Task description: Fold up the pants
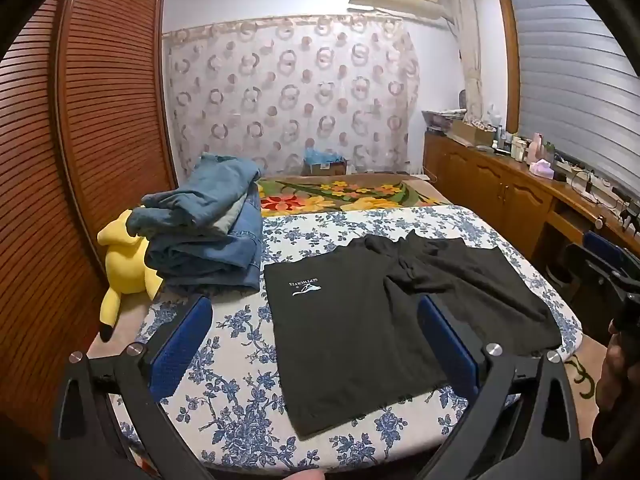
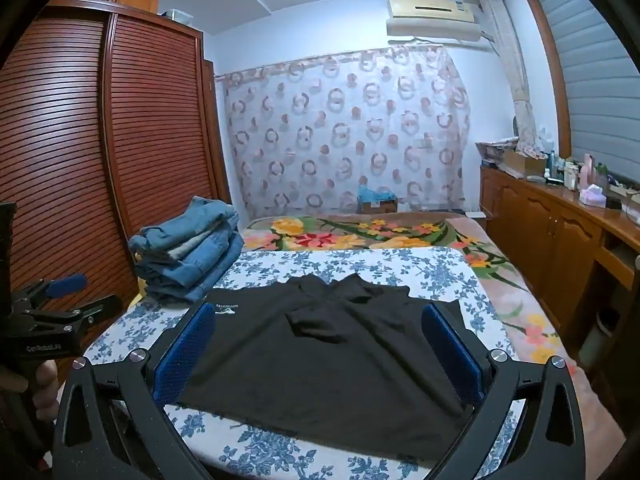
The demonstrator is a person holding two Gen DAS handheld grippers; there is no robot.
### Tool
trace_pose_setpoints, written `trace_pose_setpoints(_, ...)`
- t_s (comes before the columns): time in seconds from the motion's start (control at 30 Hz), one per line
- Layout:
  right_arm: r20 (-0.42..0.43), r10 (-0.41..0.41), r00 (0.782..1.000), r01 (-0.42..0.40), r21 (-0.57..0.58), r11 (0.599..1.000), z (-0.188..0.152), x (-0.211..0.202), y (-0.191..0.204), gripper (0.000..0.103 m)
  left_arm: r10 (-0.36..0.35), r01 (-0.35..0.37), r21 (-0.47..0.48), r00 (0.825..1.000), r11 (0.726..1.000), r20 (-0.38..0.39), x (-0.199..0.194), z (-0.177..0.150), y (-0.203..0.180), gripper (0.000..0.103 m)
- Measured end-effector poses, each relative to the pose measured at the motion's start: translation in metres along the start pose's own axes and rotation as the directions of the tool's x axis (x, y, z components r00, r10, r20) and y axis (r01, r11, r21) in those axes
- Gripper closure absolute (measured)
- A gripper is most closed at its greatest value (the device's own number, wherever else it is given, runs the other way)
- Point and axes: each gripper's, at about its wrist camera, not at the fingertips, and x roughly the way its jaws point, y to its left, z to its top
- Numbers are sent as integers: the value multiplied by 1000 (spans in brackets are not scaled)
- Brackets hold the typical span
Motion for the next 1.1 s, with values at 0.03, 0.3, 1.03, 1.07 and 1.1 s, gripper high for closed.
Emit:
trace_pose_setpoints(0.03,4,2,1000,-2,-7,1000,0,0,0,0,-1,1,-1,1000,1000,-1,0,0,0,1)
trace_pose_setpoints(0.3,1,9,1000,-9,2,1000,0,-1,2,0,-5,5,1,1000,1000,-18,3,-4,2,1)
trace_pose_setpoints(1.03,-3,16,1000,-16,7,1000,0,1,1,0,-3,3,5,1000,1000,-25,5,-4,-1,1)
trace_pose_setpoints(1.07,-2,15,1000,-15,7,1000,0,1,1,0,-3,3,4,1000,1000,-26,4,-4,0,1)
trace_pose_setpoints(1.1,-1,15,1000,-15,6,1000,0,1,2,0,-4,4,3,1000,1000,-27,5,-4,0,1)
